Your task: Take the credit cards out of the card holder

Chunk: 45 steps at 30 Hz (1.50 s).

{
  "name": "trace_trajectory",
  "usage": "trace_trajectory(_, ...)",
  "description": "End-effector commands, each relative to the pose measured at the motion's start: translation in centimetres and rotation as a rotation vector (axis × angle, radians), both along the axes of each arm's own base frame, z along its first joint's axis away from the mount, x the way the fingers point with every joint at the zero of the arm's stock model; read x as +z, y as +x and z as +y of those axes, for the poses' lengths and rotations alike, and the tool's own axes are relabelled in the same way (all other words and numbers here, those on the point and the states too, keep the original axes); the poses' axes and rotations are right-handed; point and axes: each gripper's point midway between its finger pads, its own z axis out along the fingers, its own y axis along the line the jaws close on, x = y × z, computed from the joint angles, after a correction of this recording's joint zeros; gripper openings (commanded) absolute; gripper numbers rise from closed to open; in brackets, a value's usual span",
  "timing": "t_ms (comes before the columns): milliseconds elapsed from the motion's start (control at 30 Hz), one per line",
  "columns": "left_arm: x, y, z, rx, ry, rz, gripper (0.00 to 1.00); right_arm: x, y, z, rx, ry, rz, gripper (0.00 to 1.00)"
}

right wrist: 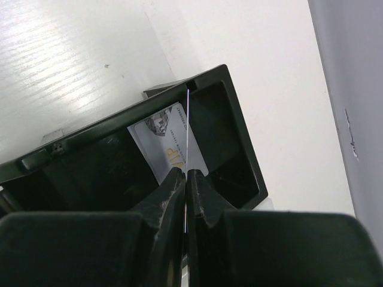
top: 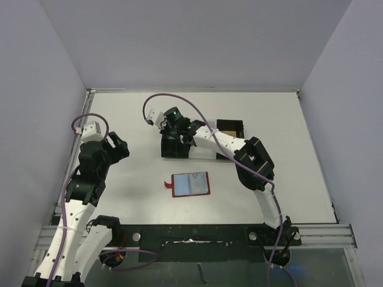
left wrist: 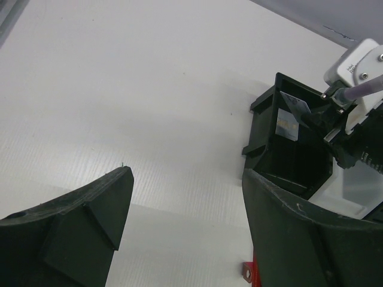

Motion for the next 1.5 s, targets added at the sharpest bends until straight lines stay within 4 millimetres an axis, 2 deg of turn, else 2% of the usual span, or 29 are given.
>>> trace_trajectory(0,1.6,0.4,0.2,0.008,-0.003,-0.061,0.74,2.5,1.3,0.4,0.024,-0.019,-0.073,0.01)
trace_trajectory(233,1.6,0.4,0.3,0.01,-0.002,-0.065,0.74,1.1,1.7,-0.8,0.034,-0.097,-0.081,0.01)
trace_trajectory(733,1.6,0.4,0.1,-0.001,-0.003,-0.065,0.74,-2.2,3.0,-1.0,0.042,-0.195,-0.092,0.04)
trace_trajectory(900,1.7,0.4,0.1,-0.001,-0.004,-0.067,0.74,-2.5,3.1,-1.3,0.033,-0.2,-0.09,0.09)
trace_trajectory(1067,1.6,0.4,0.1,-0.001,-0.003,-0.067,0.74,-3.0,3.0,-1.3,0.032,-0.188,-0.072,0.21)
trace_trajectory(1200,1.6,0.4,0.0,-0.006,-0.005,-0.067,0.74,-3.4,3.1,-1.7,0.017,-0.193,-0.063,0.26)
trace_trajectory(1467,1.5,0.4,-0.1,-0.015,-0.007,-0.065,0.74,-4.2,3.1,-1.9,0.011,-0.193,-0.043,0.29)
